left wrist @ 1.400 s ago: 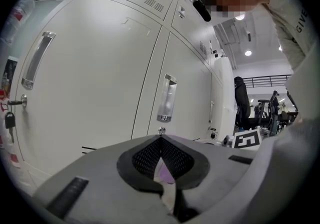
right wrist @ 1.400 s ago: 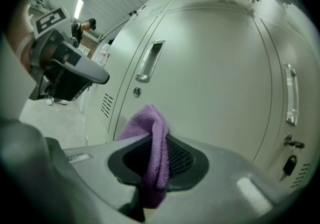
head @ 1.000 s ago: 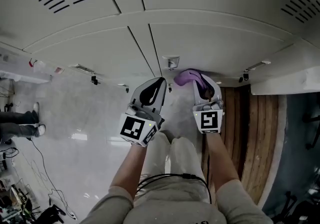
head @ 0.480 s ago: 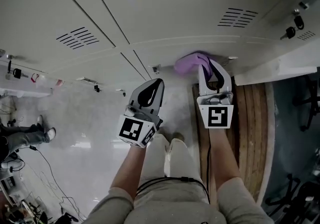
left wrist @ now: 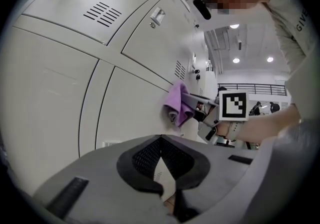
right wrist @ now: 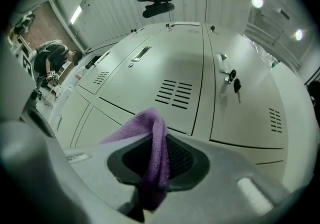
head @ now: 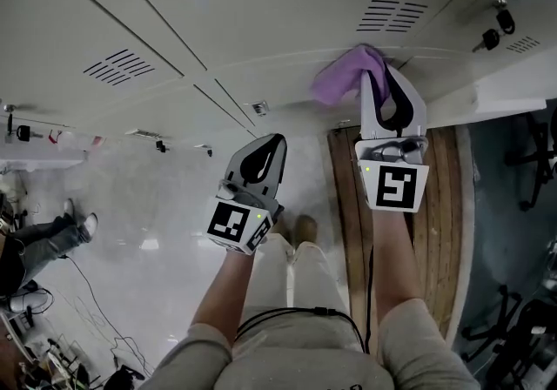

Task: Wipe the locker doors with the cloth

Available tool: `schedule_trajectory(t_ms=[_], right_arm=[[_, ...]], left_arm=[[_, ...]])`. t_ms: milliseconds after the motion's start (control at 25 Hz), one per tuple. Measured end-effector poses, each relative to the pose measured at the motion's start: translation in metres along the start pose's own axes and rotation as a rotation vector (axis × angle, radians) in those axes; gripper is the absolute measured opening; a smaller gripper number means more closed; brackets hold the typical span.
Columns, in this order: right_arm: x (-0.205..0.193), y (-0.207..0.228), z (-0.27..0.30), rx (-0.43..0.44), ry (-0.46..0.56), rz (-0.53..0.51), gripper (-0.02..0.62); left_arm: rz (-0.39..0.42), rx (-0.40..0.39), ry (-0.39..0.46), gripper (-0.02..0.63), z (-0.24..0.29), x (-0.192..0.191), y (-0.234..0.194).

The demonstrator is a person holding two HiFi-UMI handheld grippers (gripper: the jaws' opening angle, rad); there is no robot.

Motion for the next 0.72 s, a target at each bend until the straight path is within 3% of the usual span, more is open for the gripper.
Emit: schedule_trajectory(t_ms=[280, 720], right_arm=[[-0.013, 0.009, -0.003, -0.043, 0.007, 0.033, 0.069], [-0.08, -0.002, -0.02, -0.09, -0.097, 0.129, 0.063]], left_arm=[[-0.018, -0.002, -0.032, -0.002, -0.001, -0.018, -0.001], [-0.038, 0.002, -0.067, -0.002, 0.002, -0.044, -0.018]])
Point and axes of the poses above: the fingertips, and each gripper's own axes: z forward along the fingers, y to its right, x out of its top, the point moved 4 cm from there along -z, backward along the fingers, and after that the axes turned 4 degrees about y, right-handed, at the moved point
